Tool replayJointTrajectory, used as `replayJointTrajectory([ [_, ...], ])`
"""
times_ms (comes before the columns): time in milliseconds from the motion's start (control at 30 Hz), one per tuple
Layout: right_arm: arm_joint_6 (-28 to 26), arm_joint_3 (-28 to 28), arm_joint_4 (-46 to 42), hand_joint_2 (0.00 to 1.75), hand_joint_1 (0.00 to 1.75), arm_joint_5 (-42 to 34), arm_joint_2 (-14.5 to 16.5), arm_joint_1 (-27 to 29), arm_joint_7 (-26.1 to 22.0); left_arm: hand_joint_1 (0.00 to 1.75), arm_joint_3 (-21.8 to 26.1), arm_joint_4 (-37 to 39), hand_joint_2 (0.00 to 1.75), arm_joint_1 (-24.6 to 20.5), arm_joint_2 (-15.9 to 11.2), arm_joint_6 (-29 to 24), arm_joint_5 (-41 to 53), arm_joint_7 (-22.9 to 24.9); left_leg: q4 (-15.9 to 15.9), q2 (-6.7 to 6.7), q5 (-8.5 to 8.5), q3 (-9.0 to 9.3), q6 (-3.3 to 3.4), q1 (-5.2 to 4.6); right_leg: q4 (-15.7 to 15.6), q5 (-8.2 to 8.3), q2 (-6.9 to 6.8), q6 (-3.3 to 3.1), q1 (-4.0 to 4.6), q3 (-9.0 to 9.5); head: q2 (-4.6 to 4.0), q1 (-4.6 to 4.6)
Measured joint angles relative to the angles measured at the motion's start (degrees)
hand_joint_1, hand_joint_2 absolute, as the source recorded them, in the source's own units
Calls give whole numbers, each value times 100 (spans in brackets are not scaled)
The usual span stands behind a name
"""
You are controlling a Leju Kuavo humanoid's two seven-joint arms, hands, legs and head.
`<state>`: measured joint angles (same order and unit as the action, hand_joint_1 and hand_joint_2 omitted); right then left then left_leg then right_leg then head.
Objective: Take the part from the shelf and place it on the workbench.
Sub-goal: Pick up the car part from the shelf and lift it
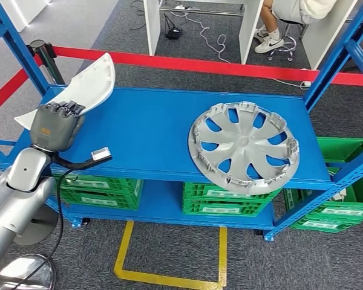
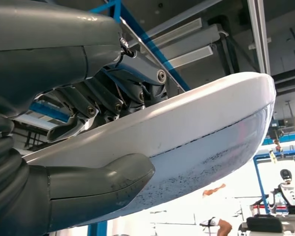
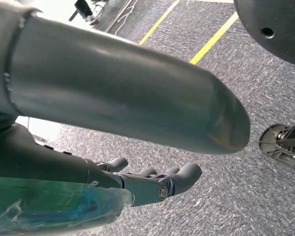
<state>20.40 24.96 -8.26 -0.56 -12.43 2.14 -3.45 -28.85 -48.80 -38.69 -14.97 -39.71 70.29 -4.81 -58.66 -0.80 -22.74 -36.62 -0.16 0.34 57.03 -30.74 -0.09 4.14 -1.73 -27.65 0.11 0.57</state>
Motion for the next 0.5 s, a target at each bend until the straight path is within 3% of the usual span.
replayJointTrajectory([
  [67, -2, 0, 0, 0, 0, -1, 8, -1, -2, 175, 27, -14, 175, 8, -13, 0, -2, 0, 37, 5, 26, 8, 49, 7, -17, -3, 2, 42, -11, 18, 0, 1],
  [133, -3, 0, 0, 0, 0, -1, 10, -2, -4, 175, 54, -39, 175, 8, -14, -1, -2, 0, 100, 20, 72, 26, 98, 42, 159, -170, 4, 68, -3, -45, 0, -17],
  [233, -12, 0, 0, 0, 0, -3, 13, 0, -3, 175, 63, -57, 175, 49, -15, 11, -2, 0, 125, 36, 89, 20, 115, 58, 1217, -720, 4, 85, 4, -540, 0, -55],
  [267, -15, 0, 0, 0, 0, -3, 14, 5, -3, 175, 63, -57, 175, 76, -14, 15, -2, 0, 125, 38, 93, 12, 110, 59, 1519, -797, 4, 93, 2, -695, 0, -57],
  [300, -14, 0, 0, 0, 0, -3, 15, 10, -3, 175, 63, -57, 175, 98, -14, 17, -2, -1, 124, 39, 100, 5, 100, 64, 1617, -750, 4, 101, -1, -756, 0, -57],
  [333, -15, 0, 0, 0, 0, -4, 16, 13, -3, 175, 63, -57, 175, 115, -13, 17, -2, -1, 123, 37, 110, -1, 85, 76, 1484, -588, 3, 108, -6, -713, 0, -58],
  [433, -17, -1, 0, 0, 0, -11, 31, -4, -3, 175, 73, -64, 175, 125, -23, 17, -2, -1, 110, 16, 158, -25, -20, 112, 424, -3, 41, 125, -21, -236, 0, -66],
  [500, -18, -2, 0, 0, 0, -20, 49, -8, -3, 175, 85, -76, 175, 123, -40, 13, -6, -1, 109, -6, 226, -53, -117, 101, 185, 100, 84, 70, -9, -141, 0, -74],
])
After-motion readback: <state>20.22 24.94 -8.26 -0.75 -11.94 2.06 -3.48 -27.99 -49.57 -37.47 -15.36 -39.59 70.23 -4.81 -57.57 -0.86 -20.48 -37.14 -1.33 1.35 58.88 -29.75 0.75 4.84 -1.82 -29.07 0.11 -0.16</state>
